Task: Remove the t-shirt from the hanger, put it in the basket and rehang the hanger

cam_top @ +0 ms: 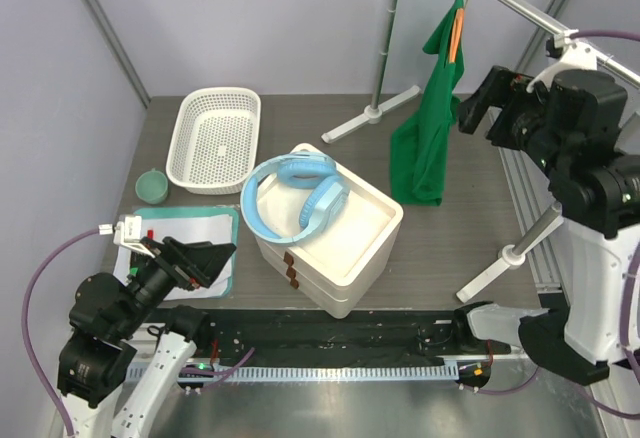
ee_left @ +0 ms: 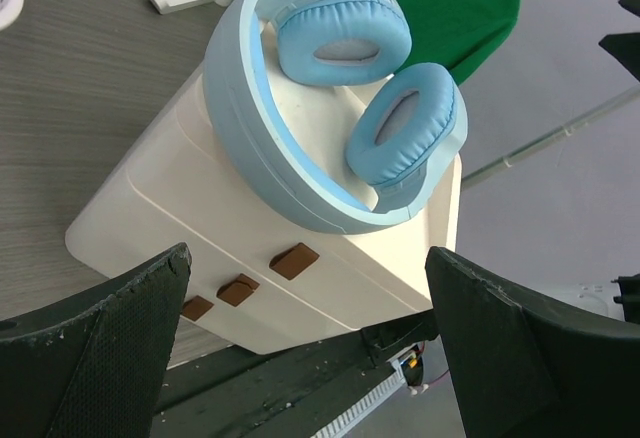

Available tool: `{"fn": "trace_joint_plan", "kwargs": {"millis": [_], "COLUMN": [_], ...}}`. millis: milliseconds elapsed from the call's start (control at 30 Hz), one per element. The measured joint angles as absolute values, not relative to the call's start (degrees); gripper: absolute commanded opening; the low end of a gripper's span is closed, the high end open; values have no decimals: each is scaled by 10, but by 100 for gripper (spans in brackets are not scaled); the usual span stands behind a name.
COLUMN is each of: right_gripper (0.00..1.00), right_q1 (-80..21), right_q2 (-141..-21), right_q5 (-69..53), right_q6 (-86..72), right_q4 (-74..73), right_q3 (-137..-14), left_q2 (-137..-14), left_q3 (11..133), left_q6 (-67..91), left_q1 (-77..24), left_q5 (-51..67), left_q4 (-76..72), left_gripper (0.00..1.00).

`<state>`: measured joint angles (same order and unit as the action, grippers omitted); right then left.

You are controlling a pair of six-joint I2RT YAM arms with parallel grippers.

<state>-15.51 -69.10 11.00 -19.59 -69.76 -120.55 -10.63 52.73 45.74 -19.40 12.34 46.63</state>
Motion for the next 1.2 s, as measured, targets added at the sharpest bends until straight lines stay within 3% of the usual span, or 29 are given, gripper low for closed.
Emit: {"fn": "trace_joint_plan", "kwargs": {"millis": [133,300,500,567,700,900,1200], "right_gripper": [92,89,79,72,60,53,53], "right_q1": [-181,-290,-303,-302,-303,-299,-273], "right_q2": [-756,-859,-912,-917,-931,-987,-1039], "right_q5": [149,283,415,441,482,513,518], "right_q6": [-196,-177,-126,-112,-81,-46,-29], "right_q4": [-689,-682,-640,-625,-586,-528,-494], "right_q3": [-1244,-1327,-1331,-1331,-1336,-1358,-1382], "left_q2": [-106,-103,-100,-100,-100,-105,-130], "left_q3": [527,527,528,529,530,534,541], "left_q6": [458,458,460,460,460,460,472], "left_q1": [-194,-194,-194,-194,-194,-194,-194], "left_q5": [130,132,136,137,141,148,167], "left_q4": [467,472,476,476,477,476,474], "left_gripper": [100,100,100,100,100,100,100]}}
